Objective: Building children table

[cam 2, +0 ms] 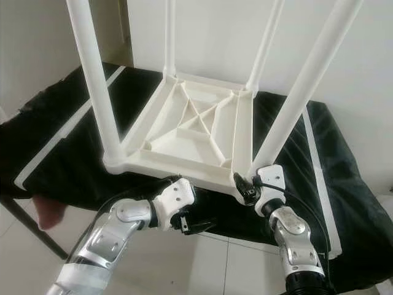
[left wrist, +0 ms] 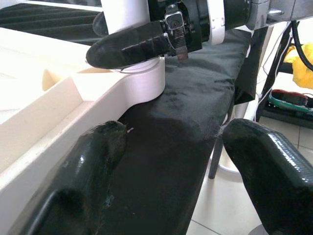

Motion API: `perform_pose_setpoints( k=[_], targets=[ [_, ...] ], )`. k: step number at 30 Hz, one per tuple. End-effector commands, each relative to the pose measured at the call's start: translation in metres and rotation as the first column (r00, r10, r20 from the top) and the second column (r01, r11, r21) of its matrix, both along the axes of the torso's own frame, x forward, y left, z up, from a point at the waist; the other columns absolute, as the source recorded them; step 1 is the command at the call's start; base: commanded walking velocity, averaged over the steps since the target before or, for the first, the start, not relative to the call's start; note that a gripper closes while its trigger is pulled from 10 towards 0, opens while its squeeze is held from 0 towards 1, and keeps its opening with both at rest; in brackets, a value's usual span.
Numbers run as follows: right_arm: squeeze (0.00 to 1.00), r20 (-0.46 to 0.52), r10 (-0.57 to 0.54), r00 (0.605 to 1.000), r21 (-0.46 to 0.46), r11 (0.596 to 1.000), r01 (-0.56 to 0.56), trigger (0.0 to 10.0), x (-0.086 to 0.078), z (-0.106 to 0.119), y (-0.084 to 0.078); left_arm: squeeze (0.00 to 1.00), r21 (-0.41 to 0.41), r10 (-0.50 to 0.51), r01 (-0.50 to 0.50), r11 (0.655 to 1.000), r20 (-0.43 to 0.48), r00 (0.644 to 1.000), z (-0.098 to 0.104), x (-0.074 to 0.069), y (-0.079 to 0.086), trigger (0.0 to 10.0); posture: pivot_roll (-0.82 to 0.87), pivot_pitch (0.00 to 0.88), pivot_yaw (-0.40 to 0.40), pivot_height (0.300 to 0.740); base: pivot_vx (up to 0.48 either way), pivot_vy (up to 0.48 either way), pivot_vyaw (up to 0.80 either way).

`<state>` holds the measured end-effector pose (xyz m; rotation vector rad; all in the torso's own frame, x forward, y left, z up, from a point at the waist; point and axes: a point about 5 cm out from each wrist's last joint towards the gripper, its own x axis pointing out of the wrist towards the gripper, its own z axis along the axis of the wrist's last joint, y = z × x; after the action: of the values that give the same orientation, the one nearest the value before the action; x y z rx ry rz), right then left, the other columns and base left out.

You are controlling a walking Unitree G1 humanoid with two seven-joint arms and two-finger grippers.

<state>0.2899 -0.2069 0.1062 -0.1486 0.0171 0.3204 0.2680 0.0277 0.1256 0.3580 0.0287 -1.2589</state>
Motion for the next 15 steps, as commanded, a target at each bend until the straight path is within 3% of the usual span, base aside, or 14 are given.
perform_pose_setpoints(
  k=[1,5,6,11,15],
  targets=[
    [0.00,-0.036,0.003,0.999,0.002,1.000,-0.002,0.0,-0.001,-0.006,-0.003,0.00,-0.026,0.162,-0.161,0.987,0.056,0.985,0.001,0.008,0.001,10.0,0.04,0.006,-0.084,0.740,0.000,0.000,0.00],
    [0.00,-0.037,-0.011,0.999,0.024,1.000,0.012,0.0,0.000,-0.007,-0.003,0.00,-0.022,0.157,-0.156,0.988,0.057,0.986,0.001,0.007,0.000,10.0,0.04,0.005,-0.079,0.740,0.000,0.000,0.00],
    [0.00,-0.037,-0.020,0.999,0.036,0.999,0.021,10.0,0.001,-0.006,-0.002,0.00,-0.021,0.155,-0.154,0.988,0.057,0.986,0.001,0.008,0.000,10.0,0.04,0.006,-0.078,0.740,0.000,0.000,0.00],
    [0.00,-0.031,-0.041,0.999,0.056,0.997,0.042,10.0,0.000,-0.005,0.002,0.00,-0.022,0.148,-0.147,0.989,0.051,0.988,0.001,0.008,0.000,10.0,0.04,0.004,-0.077,0.740,0.000,0.000,0.00],
    [0.00,-0.023,-0.126,0.992,0.085,0.988,0.128,10.0,-0.005,-0.004,0.007,0.00,-0.022,0.148,-0.147,0.989,0.051,0.988,0.001,0.009,-0.001,10.0,0.03,0.004,-0.069,0.740,0.000,0.000,0.00]
  ],
)
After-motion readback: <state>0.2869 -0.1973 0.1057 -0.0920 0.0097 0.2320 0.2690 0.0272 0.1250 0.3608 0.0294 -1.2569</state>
